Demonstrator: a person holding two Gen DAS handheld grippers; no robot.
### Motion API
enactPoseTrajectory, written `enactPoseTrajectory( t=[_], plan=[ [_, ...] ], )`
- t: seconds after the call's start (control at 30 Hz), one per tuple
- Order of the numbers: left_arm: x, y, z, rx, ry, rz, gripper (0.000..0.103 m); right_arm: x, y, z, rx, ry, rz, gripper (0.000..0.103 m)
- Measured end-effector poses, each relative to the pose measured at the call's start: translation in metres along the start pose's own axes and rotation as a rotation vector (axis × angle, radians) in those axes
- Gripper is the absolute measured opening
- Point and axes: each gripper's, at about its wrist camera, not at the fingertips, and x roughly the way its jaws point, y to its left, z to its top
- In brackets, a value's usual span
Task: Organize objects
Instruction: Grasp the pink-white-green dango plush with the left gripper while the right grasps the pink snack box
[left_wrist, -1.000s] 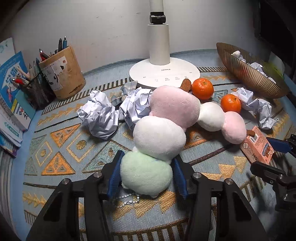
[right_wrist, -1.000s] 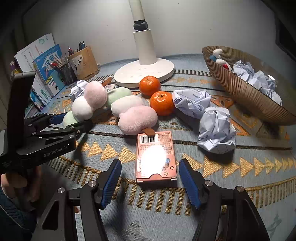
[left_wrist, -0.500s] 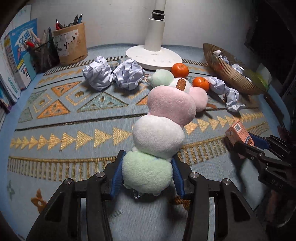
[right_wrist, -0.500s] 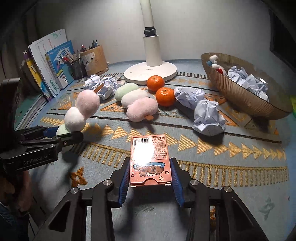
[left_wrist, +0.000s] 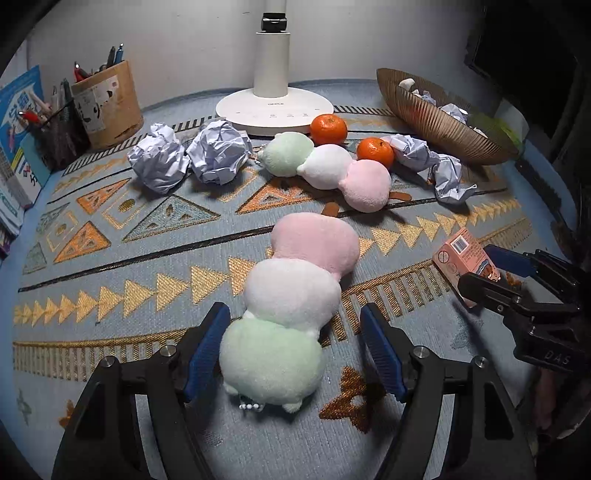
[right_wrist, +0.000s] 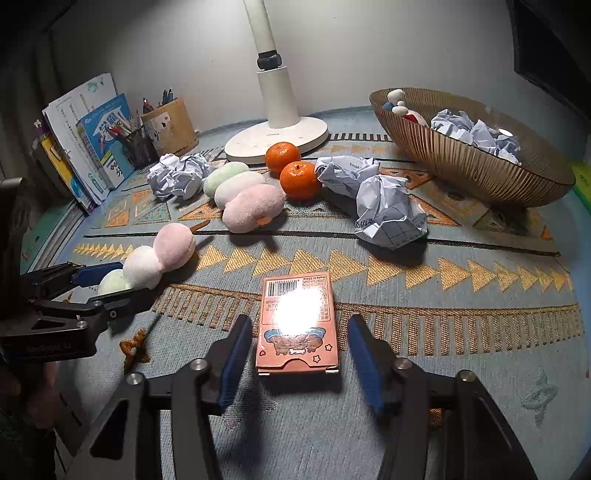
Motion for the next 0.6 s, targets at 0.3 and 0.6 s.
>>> enactPoseTrajectory(
  t=[0.3, 0.6],
  plan=[
    [0.001, -0.021, -0.001, 0.062, -0.048, 0.041, 0.042, 0.006, 0.013, 0.000, -0.063, 0.019, -0.050, 0.040],
    [-0.023, -0.011, 0.026, -0.084, -0.275, -0.065, 0.042, -0.031, 0.002, 0.026, -0.035, -0.140, -0.050, 0.040]
  ],
)
